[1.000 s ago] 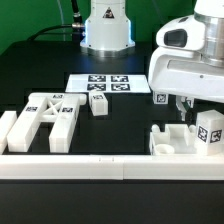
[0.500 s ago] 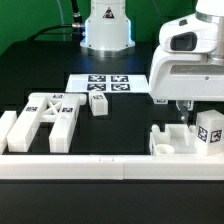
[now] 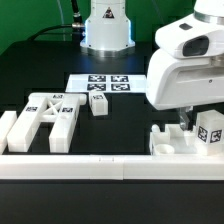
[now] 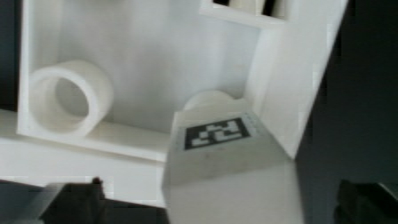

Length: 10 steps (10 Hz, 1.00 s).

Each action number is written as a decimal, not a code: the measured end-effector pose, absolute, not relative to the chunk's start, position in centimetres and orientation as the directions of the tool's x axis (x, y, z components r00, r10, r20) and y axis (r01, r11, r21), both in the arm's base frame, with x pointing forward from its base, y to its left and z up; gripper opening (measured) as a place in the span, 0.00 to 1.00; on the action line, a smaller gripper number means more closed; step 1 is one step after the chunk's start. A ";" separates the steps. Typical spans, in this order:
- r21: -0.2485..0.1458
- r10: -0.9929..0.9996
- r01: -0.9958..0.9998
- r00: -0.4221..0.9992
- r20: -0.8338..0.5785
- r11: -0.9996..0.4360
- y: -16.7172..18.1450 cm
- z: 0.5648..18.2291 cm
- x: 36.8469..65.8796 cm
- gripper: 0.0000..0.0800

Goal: Assemble chair

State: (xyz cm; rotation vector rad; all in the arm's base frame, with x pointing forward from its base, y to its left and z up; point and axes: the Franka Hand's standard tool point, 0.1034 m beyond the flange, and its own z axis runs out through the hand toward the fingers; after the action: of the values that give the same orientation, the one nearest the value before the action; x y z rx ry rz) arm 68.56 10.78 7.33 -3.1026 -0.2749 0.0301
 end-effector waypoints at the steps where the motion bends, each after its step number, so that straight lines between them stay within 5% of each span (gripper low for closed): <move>1: -0.028 0.175 0.175 0.984 -0.017 -0.984 10.8 7.3 68.6 0.80; 3: -0.028 0.175 0.174 0.984 -0.017 -0.984 10.8 7.3 68.6 0.40; 6: -0.029 0.132 0.131 0.991 -0.018 -0.991 10.8 7.3 68.5 0.36; 10: -0.029 -0.234 -0.235 0.972 -0.029 -0.972 10.4 7.3 68.6 0.36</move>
Offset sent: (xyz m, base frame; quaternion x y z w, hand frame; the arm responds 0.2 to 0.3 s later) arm 0.0000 0.0000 0.0000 0.0000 0.0000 0.0000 1.0000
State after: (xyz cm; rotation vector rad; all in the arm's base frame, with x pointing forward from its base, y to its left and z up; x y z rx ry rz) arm 68.59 10.36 7.26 -3.0870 0.3676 0.0394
